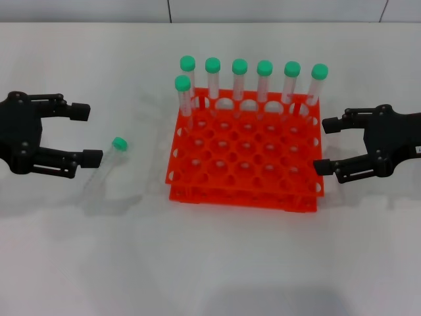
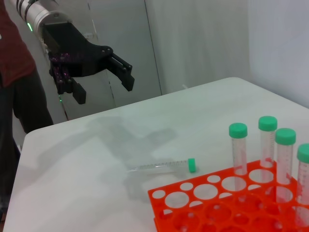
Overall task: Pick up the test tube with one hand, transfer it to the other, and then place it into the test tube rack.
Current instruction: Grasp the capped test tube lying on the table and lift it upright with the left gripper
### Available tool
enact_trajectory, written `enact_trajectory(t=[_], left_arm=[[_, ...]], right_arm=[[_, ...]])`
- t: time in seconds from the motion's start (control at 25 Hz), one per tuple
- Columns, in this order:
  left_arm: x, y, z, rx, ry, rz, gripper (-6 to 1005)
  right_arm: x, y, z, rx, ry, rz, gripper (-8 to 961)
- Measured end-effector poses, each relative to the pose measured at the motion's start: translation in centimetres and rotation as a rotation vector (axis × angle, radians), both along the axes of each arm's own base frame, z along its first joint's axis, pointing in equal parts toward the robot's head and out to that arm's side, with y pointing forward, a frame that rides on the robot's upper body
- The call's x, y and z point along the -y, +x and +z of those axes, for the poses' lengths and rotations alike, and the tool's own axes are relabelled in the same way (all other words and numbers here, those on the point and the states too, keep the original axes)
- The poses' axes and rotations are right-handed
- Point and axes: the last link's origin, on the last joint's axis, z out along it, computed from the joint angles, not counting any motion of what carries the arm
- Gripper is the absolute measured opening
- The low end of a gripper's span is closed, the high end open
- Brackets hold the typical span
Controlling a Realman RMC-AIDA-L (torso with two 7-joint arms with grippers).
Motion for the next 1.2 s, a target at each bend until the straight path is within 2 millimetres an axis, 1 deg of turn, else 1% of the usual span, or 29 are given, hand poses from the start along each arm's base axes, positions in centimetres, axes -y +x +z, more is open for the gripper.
enact_trajectory(t=[0.44, 0.6, 0.76, 0.96, 1.2], left_arm=[[0.0, 0.0, 0.0, -0.001, 0.000, 0.001, 890], [-0.3, -0.3, 0.4, -0.030, -0.008, 0.048, 889], [-1.0, -1.0, 1.0, -0.106, -0.031, 0.158, 889], [-2.1, -1.5, 1.5, -0.264, -0.061, 0.277, 889], [-3.4, -2.3, 1.6, -0.397, -0.022, 0.392, 889]], right_arm=[[-0.1, -0.1, -0.1, 0.000, 0.007, 0.003, 870], [-0.2, -0.1, -0.1, 0.000, 0.011, 0.001, 870], [-0.1, -0.1, -0.2, -0.003, 0.011, 0.001, 870], [-0.1, -0.2, -0.4, -0.010, 0.012, 0.003, 869], [-0.2, -0.4, -0.7, -0.016, 0.022, 0.011, 869]])
